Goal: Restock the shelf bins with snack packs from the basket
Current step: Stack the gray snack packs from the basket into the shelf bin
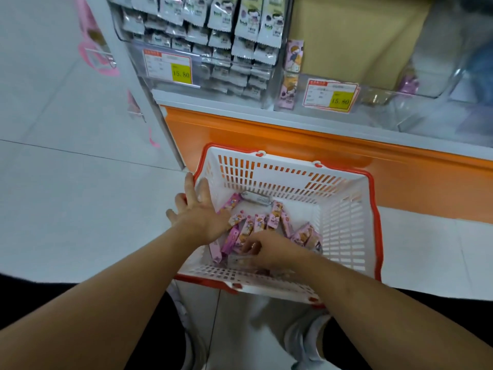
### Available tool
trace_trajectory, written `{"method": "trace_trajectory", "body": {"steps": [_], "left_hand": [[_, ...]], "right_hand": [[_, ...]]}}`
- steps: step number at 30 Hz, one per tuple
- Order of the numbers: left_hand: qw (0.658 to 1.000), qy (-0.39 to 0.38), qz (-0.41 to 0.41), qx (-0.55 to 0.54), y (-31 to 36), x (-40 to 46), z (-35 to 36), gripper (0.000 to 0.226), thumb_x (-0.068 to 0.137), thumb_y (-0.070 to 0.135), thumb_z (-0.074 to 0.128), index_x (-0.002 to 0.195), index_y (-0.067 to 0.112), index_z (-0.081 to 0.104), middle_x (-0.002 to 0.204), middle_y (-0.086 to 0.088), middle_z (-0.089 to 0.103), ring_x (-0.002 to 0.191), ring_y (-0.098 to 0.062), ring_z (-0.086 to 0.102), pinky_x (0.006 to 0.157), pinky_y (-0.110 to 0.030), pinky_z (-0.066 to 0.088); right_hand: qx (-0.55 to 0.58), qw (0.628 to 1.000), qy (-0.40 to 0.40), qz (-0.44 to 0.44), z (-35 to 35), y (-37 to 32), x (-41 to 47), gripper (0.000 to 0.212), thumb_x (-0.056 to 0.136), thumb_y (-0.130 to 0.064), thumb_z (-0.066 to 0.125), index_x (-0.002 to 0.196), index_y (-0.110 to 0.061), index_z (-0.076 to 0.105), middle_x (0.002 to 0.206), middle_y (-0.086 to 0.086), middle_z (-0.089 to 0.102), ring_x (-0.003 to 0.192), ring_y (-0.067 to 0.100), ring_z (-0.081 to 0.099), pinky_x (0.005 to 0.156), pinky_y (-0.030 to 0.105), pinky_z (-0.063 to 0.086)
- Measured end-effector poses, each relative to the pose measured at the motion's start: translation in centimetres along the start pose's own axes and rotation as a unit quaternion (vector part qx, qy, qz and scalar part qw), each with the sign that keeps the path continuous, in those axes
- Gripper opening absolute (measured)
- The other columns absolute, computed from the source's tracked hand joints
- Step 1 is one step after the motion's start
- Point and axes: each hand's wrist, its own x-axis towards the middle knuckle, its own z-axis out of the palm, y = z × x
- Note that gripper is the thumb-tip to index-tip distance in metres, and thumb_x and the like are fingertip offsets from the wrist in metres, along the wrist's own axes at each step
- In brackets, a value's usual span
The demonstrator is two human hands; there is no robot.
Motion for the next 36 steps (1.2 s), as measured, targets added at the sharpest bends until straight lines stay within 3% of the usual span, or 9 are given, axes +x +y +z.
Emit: {"method": "trace_trajectory", "body": {"steps": [3, 5, 8, 14, 18, 21, 25, 30, 36], "left_hand": [[0.999, 0.001, 0.009, 0.04, 0.9, -1.4, -2.1, 0.09, 0.096, 0.065, 0.045, 0.161, 0.023, 0.0, 0.169, -0.009, -0.022, 0.156, -0.042, -0.008, 0.123, -0.064, 0.003], [0.997, -0.009, 0.064, 0.049, 2.0, -2.5, -4.6, 0.079, 0.096, 0.049, 0.056, 0.158, 0.02, 0.018, 0.169, -0.014, 0.005, 0.154, -0.039, 0.012, 0.123, -0.058, 0.017], [0.975, -0.1, 0.198, -0.021, 4.0, -4.6, -9.7, 0.062, 0.095, 0.034, 0.063, 0.151, 0.021, 0.042, 0.154, -0.004, 0.046, 0.134, -0.023, 0.05, 0.109, -0.037, 0.046], [0.936, -0.02, 0.339, -0.095, 4.9, -10.9, -15.5, 0.061, 0.076, 0.057, 0.083, 0.128, 0.044, 0.054, 0.108, 0.022, 0.064, 0.097, 0.001, 0.064, 0.088, -0.026, 0.055], [0.906, -0.004, 0.343, -0.247, 4.6, -12.3, -15.8, 0.035, 0.081, 0.047, 0.085, 0.107, 0.039, 0.063, 0.093, 0.006, 0.073, 0.085, -0.009, 0.071, 0.087, -0.04, 0.058], [0.881, -0.013, 0.295, -0.37, 4.9, -12.7, -16.5, 0.022, 0.089, 0.034, 0.08, 0.104, 0.023, 0.068, 0.089, -0.002, 0.076, 0.082, -0.019, 0.075, 0.082, -0.04, 0.06], [0.845, -0.023, 0.215, -0.489, 4.4, -12.1, -17.1, 0.028, 0.088, 0.037, 0.079, 0.106, 0.016, 0.073, 0.098, -0.003, 0.078, 0.089, -0.019, 0.076, 0.073, -0.031, 0.061], [0.816, -0.036, 0.188, -0.546, 4.7, -11.5, -17.8, 0.03, 0.088, 0.037, 0.079, 0.104, 0.011, 0.077, 0.09, -0.005, 0.078, 0.081, -0.017, 0.073, 0.076, -0.038, 0.064], [0.801, -0.028, 0.175, -0.571, 4.5, -10.7, -18.1, 0.04, 0.081, 0.046, 0.083, 0.102, 0.012, 0.079, 0.103, -0.015, 0.076, 0.102, -0.034, 0.072, 0.082, -0.046, 0.064]], "right_hand": [[0.034, 0.999, 0.028, 0.01, -4.0, -1.8, -1.8, 0.013, 0.094, -0.031, 0.074, 0.106, -0.03, 0.079, 0.108, -0.013, 0.074, 0.089, 0.002, 0.066, 0.078, 0.025, 0.056], [0.037, 0.997, 0.058, 0.017, -7.3, -3.4, -3.4, 0.012, 0.094, -0.032, 0.07, 0.096, -0.028, 0.081, 0.101, -0.007, 0.076, 0.088, 0.013, 0.071, 0.084, 0.039, 0.061], [0.073, 0.993, 0.097, -0.004, -12.3, -6.5, -7.2, 0.017, 0.098, -0.024, 0.066, 0.095, -0.013, 0.079, 0.094, 0.011, 0.074, 0.072, 0.022, 0.07, 0.068, 0.04, 0.056], [0.205, 0.969, 0.133, -0.035, -18.3, -11.1, -14.5, 0.035, 0.1, -0.028, 0.067, 0.093, 0.007, 0.064, 0.079, 0.024, 0.059, 0.062, 0.032, 0.063, 0.057, 0.037, 0.052], [0.293, 0.946, 0.134, -0.037, -18.3, -13.6, -17.6, 0.054, 0.107, -0.042, 0.058, 0.107, 0.012, 0.065, 0.072, 0.02, 0.067, 0.054, 0.03, 0.063, 0.05, 0.031, 0.052], [0.383, 0.905, 0.179, -0.037, -19.0, -15.3, -18.5, 0.054, 0.107, -0.05, 0.052, 0.121, 0.002, 0.062, 0.095, 0.027, 0.072, 0.061, 0.035, 0.069, 0.053, 0.035, 0.056], [0.18, 0.895, 0.396, -0.098, -19.1, -16.3, -19.0, 0.015, 0.099, -0.031, 0.066, 0.113, -0.031, 0.062, 0.113, -0.006, 0.067, 0.082, 0.017, 0.071, 0.063, 0.027, 0.056], [-0.052, 0.915, 0.338, -0.214, -17.3, -15.9, -18.0, 0.075, 0.088, -0.049, 0.078, 0.15, -0.045, 0.037, 0.151, -0.031, 0.034, 0.143, -0.004, 0.034, 0.112, 0.02, 0.034], [-0.038, 0.91, 0.364, -0.197, -17.2, -16.6, -16.6, 0.083, 0.084, -0.051, 0.082, 0.148, -0.055, 0.031, 0.148, -0.035, 0.035, 0.139, -0.005, 0.036, 0.115, 0.028, 0.036]]}}
